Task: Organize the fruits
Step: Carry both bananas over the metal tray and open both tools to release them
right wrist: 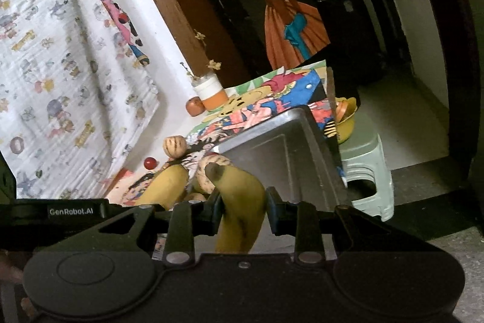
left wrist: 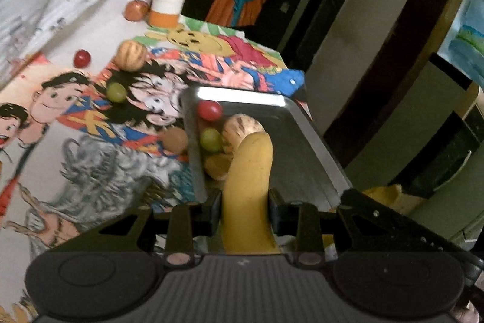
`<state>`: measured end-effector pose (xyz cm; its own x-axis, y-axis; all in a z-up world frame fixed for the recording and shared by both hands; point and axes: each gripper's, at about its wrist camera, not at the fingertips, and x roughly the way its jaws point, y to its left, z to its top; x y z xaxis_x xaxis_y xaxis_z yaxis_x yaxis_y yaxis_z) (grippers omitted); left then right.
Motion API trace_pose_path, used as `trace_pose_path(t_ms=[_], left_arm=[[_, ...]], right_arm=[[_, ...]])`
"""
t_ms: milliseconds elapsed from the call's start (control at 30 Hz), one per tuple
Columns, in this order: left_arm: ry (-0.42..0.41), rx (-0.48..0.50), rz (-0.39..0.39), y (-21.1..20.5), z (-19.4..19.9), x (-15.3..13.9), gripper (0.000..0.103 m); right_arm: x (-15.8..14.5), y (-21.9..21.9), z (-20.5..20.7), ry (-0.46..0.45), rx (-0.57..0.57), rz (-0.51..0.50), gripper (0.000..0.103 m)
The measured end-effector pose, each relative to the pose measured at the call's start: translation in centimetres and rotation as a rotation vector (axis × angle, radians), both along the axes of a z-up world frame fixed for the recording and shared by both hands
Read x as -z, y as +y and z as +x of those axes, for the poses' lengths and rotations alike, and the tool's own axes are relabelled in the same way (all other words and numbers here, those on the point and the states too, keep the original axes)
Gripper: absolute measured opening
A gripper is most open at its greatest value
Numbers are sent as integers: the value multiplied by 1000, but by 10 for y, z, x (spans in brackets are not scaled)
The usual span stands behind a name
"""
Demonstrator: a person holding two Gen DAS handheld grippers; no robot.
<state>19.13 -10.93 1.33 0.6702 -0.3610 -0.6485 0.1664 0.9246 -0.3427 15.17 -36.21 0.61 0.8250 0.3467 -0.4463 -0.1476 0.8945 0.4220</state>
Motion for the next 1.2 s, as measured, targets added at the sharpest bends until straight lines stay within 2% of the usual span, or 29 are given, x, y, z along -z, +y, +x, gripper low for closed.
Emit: trace_pose_path(t_ms=[433,633,900,1100,1167,1200], left_arm=[[6,32,78,-21,2,15,36],[-1,41,124,-24,5,20,36],[-13,46,119,-24,5,22,36],[-57,40,92,-18,-3,13,37],[-77,39,79,-16,-6,10,40],[-86,36,74,-14,-8,9,41]], right_arm=[[3,-8,12,30,-24,26,32],[11,-11,21,48,8,49,34],[18,-14,29,66,41,26,39],[18,-7,29,70,34,-20,53],[17,-4,27,62,36,-30,60],[15,-4,25,55,37,-33,61]])
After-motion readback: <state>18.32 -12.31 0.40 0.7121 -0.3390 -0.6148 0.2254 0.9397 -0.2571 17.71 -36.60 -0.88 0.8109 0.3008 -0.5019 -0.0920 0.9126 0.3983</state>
